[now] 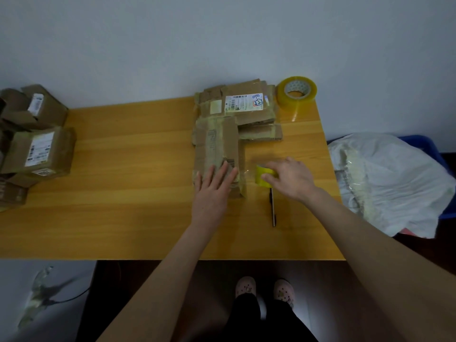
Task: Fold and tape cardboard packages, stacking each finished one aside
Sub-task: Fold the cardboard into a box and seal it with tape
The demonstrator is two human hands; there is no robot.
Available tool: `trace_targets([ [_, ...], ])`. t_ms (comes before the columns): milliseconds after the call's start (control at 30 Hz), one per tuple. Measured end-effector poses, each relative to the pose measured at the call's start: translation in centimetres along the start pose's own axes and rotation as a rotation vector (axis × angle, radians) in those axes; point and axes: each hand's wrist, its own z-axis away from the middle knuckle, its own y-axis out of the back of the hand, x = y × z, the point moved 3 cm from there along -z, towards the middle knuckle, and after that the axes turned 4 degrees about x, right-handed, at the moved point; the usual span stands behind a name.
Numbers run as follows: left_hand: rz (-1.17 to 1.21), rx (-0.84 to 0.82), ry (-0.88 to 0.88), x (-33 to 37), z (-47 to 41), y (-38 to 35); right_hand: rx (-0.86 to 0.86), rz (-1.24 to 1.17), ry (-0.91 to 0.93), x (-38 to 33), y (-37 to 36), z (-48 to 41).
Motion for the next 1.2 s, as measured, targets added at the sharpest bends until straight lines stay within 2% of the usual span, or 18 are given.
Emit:
trace_targets([
  [100, 0.007, -0.040, 0.022, 0.0, -0.1, 0.3, -0.038, -0.036, -0.050, 0.3, -0.6, -0.4],
  [200, -0.009, -0.070, 0.050, 0.6, -0.4, 0.8, -0.056, -0.294, -0.106, 0.3, -1.6, -0.4],
  [267, -0.041, -0.097, 0.068, 1.2, -0.8, 0.9, -0.035, -0.436, -0.117, 0.1, -2.0, -0.3],
  [367, -0.065, -0.125, 0.120, 2.0, -0.9, 0.7, 0.066, -0.521, -0.185, 1.1, -2.3, 0.0],
  [467, -0.078, -0.107, 0.167, 2.2, -0.7, 0.4, 0.150, -0.443, -0.359, 3.0, -2.8, 1.3],
  [500, -0.087, -0.088, 0.179, 2.3, -0.7, 0.5, 0.107, -0.399, -0.406, 3.4, -3.4, 1.9],
  [600, -0.099, -0.046, 0.208, 2.5, -0.9, 0.6, -0.177, -0.293, -0.464, 2.8, -6.5, 3.7],
  [667, -0.107, -0.014, 0.192, 2.3, -0.8, 0.5, -0.241, -0.263, -0.484, 2.3, -8.4, 4.1],
  [800, -0.121, 0.017, 0.176, 1.9, -0.6, 0.2, -0.221, -0.306, -0.546, 2.4, -10.5, 3.7],
  [933, -0.076, 0.016, 0.191, 2.0, -0.7, 0.3, -0.077, -0.497, -0.632, 3.4, -9.8, 3.7],
  [1100, 0.037, 0.005, 0.224, 2.0, -1.3, 1.7, 0.234, -0.706, -0.413, 2.9, -4.6, 3.7],
  [1200, 0.106, 0.079, 0.166, 4.1, -2.4, 3.7, 0.301, -0.682, -0.207, 0.1, -1.6, 3.8],
])
